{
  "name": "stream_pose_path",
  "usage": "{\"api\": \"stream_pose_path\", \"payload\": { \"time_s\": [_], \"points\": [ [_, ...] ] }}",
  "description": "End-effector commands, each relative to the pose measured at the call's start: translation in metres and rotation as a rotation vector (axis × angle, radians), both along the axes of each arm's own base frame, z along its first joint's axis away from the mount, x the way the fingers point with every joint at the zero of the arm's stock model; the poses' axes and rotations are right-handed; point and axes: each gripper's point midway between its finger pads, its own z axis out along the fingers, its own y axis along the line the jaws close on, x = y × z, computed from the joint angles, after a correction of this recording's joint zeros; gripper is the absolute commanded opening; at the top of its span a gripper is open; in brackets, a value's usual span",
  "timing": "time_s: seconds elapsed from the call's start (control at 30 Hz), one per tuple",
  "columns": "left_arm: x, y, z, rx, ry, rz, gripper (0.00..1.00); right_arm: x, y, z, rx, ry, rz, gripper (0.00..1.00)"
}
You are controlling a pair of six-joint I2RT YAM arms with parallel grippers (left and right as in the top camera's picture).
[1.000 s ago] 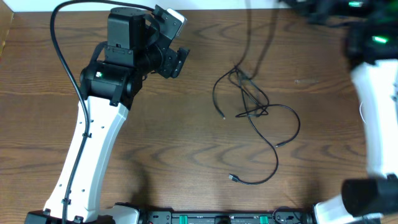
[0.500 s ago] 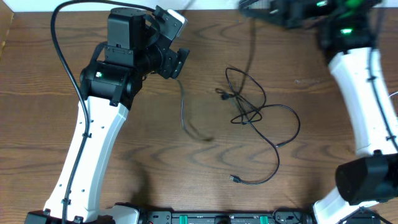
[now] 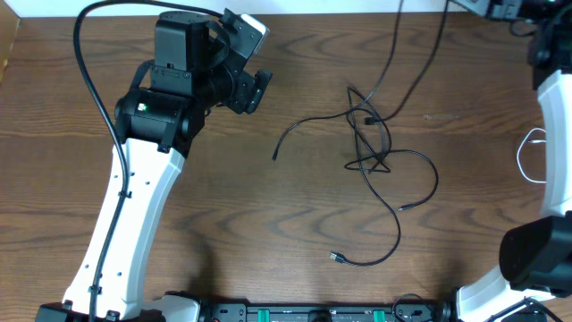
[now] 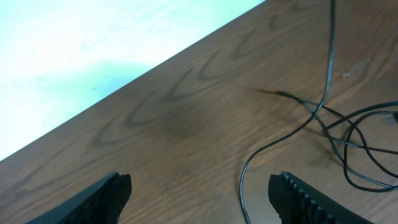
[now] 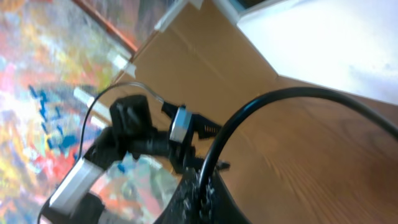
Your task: Untangle cables
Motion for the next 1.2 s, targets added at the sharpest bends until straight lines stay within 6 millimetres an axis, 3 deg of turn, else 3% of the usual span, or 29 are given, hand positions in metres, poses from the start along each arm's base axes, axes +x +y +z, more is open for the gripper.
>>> {"api": "stream_pose_path", "payload": {
  "time_s": [0.0,0.1,0.23,0.27,0.33,0.5,0.73,0.87,1.0,1.17],
  "points": [
    [-0.001,-0.001,0.002,-0.006,-0.002,-0.011,0.76,0.017,0.023,0.012,0.048,0.01,-0.11,0.02],
    [-0.001,-0.001,0.002,-0.006,-0.002,-0.011,0.76,0.039,0.028,0.0,0.04,0.029,-0.232,0.01],
    [0.0,-0.001,0.003,-0.007,-0.006,-0.012,0.76,0.052,0.044,-0.033,-0.053,0.101,-0.349,0.02],
    [0.0,-0.001,0.003,-0.007,-0.007,-0.011,0.76,0.054,0.054,-0.053,-0.146,0.126,-0.419,0.02],
    [0.0,-0.001,0.003,-0.007,-0.007,-0.011,0.76,0.052,0.063,-0.071,-0.275,0.125,-0.49,0.02],
    [0.0,-0.001,0.003,-0.006,-0.007,-0.011,0.76,0.042,0.06,-0.086,-0.548,0.07,-0.624,0.01],
    [0.0,-0.001,0.003,-0.007,-0.006,-0.012,0.76,0.029,0.004,-0.113,-0.935,0.051,-0.791,0.01],
    [0.0,-0.001,0.003,-0.007,-0.006,-0.012,0.76,0.024,-0.061,-0.127,-1.232,0.091,-1.03,0.01],
    [0.0,-0.001,0.003,-0.007,-0.006,-0.012,0.76,0.016,-0.112,-0.107,-1.419,0.071,-1.281,0.01],
    [0.0,-0.001,0.002,-0.007,-0.005,-0.012,0.76,0.006,-0.132,-0.066,-1.432,0.028,-1.439,0.01]
  ]
}}
